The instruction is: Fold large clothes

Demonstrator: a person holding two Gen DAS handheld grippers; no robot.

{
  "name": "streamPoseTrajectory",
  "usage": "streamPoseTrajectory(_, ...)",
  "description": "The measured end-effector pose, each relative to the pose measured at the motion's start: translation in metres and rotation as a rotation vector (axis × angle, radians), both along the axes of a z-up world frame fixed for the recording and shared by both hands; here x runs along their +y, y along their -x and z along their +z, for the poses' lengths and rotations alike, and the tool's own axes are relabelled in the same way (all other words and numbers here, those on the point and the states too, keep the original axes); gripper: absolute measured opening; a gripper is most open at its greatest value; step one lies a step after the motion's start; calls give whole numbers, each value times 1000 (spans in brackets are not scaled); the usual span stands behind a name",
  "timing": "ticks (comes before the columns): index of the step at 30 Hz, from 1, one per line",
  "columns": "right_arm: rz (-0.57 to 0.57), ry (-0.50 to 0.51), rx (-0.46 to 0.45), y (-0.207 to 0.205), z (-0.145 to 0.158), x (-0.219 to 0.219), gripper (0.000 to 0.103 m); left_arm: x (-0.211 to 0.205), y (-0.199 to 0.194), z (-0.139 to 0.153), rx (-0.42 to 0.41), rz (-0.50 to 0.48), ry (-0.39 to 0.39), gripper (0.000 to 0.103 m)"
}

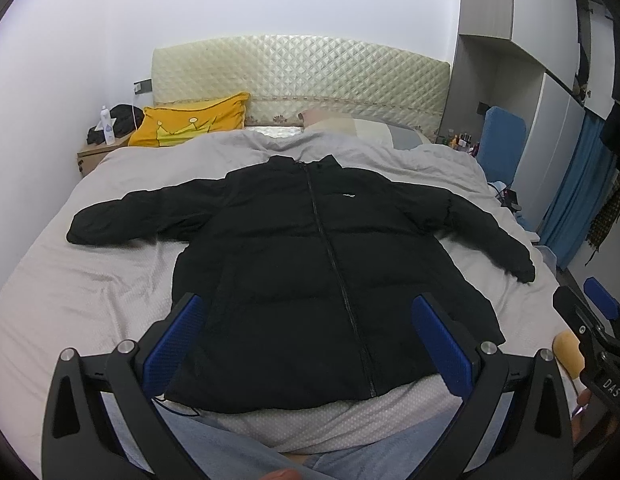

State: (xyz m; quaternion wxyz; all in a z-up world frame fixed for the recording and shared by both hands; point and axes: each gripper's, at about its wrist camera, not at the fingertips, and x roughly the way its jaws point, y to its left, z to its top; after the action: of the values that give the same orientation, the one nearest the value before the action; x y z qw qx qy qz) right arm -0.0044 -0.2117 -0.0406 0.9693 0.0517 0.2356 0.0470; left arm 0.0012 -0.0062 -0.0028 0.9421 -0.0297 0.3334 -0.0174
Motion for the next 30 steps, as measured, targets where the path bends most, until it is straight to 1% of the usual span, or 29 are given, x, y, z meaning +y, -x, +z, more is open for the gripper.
streamPoseTrajectory(5,3,0,-5,1,-1,1,103,2,2,-1,1,-6,13,103)
streamPoseTrajectory(20,22,15,16,-3,-7,5,103,4,2,0,10,-13,19,103)
streamPoseTrajectory(24,19,7,27,-10,-11,3,103,4,-3,-2,12,-7,26,103)
streamPoseTrajectory(27,24,-1,35,-16,-13,1,103,4,-8,-5,21,-21,40,103)
streamPoseTrajectory(30,15,8,35,-22,-13,-3,103,5,-16,-6,24,-25,44,103)
